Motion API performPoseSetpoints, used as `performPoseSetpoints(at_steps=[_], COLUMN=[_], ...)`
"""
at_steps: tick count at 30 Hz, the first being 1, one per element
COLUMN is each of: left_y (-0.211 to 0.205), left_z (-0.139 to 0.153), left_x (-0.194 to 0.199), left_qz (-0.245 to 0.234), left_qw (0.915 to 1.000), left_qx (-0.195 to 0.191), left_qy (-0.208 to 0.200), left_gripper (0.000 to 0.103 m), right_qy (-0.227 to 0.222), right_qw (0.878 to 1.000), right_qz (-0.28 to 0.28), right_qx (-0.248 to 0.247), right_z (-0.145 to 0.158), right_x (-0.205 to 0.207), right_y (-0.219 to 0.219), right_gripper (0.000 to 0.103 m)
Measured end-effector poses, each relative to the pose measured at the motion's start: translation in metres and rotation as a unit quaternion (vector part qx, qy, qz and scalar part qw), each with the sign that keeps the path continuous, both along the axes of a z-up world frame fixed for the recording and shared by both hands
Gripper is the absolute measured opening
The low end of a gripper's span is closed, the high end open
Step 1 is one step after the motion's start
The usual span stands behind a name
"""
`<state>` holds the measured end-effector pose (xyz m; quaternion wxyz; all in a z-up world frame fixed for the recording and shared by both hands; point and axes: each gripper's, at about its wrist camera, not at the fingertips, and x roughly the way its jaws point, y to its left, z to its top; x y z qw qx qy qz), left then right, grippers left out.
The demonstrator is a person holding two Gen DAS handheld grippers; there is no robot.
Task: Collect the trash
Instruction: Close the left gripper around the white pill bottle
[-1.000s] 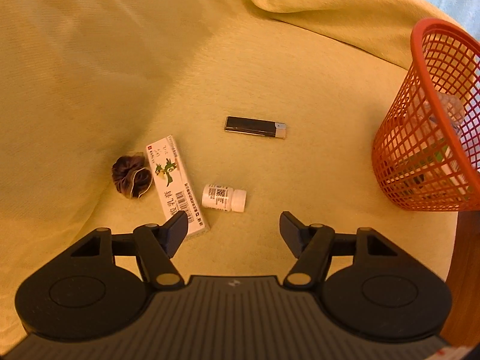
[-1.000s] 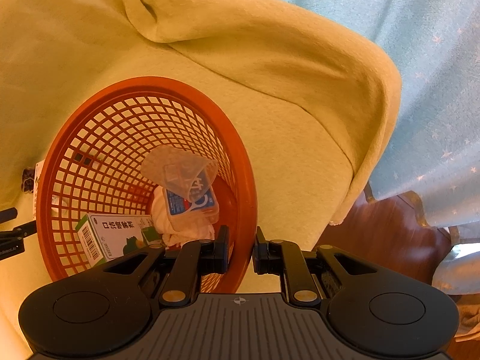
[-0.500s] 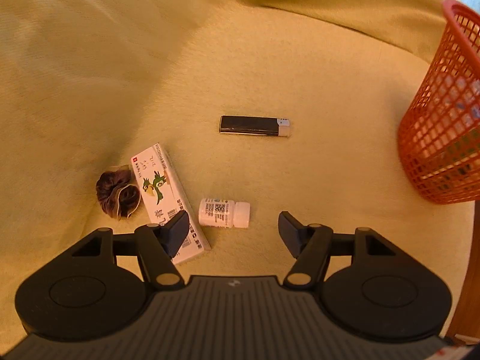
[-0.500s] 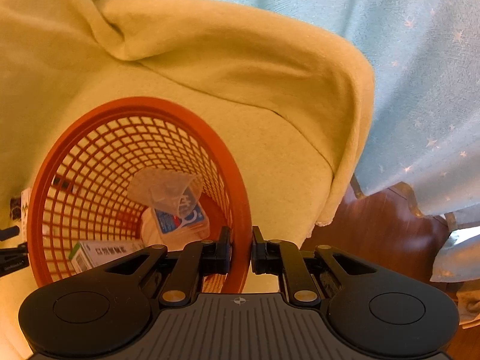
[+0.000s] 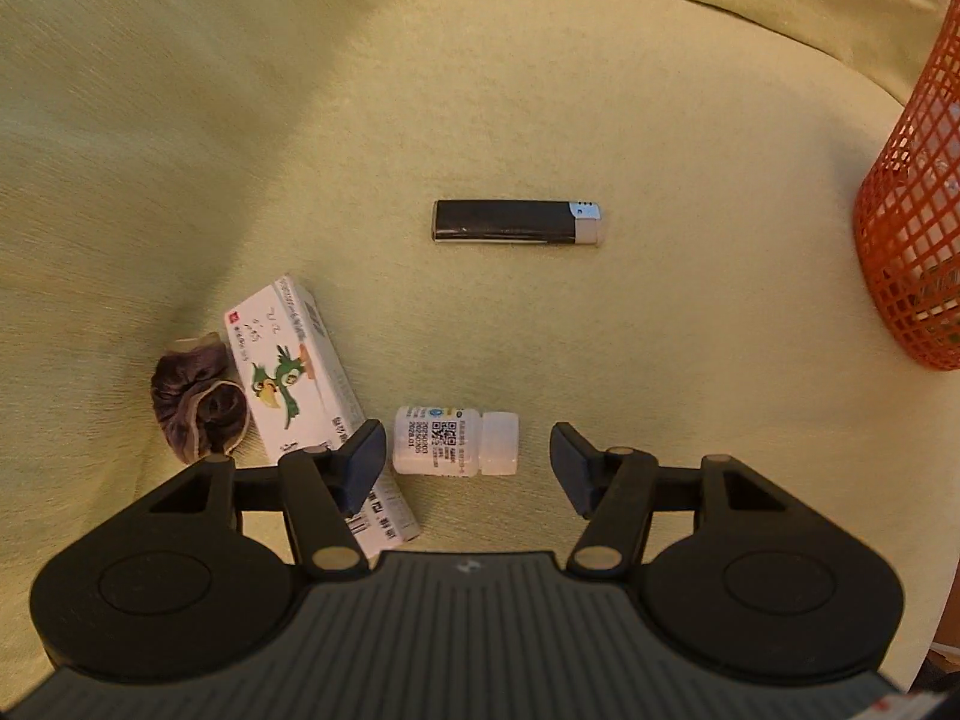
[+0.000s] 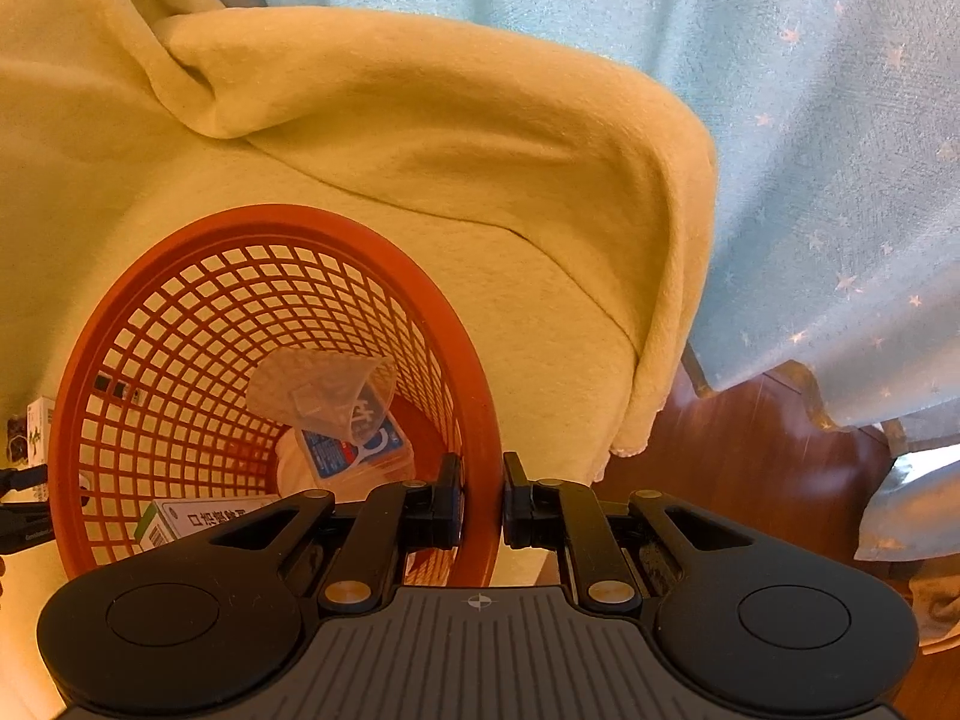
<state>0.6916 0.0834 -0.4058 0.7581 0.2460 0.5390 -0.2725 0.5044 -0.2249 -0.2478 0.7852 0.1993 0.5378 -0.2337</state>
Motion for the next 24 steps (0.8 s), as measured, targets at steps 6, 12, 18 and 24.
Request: performPoseSetpoints(at_steps=[6,12,18,24], left_y=[0.0,0.004,0.004,-0.001], left_z=[-0.011,-0.007,0.008,0.028], left_x=[0.002,0.002,-0.003,-0.009], left_qz=[0.013,0.039,0.055,0.06], left_qw=[0.9998,0.9991,0.9984,0.9981], left_qx=[0.009,-0.002,-0.009,-0.008], left_qy=[0.014,0.013,0.01,0.012], left_gripper=[0.042,0.041,0.041,0.041], right_qy=[-0.001,0.001,0.001,-0.002], right_qw=[1.0,1.0,1.0,1.0], right_qz=[0.003,0.006,0.015,0.024], right_qx=[0.002,0.004,0.0,-0.003], right_z=[0.001,-0.001,0.0,0.002], right_x=[0.0,0.0,0.0,0.0], right_y=[-0.001,-0.005,-0.001,0.001], right_gripper=[0.009,0.009,0.009,0.009])
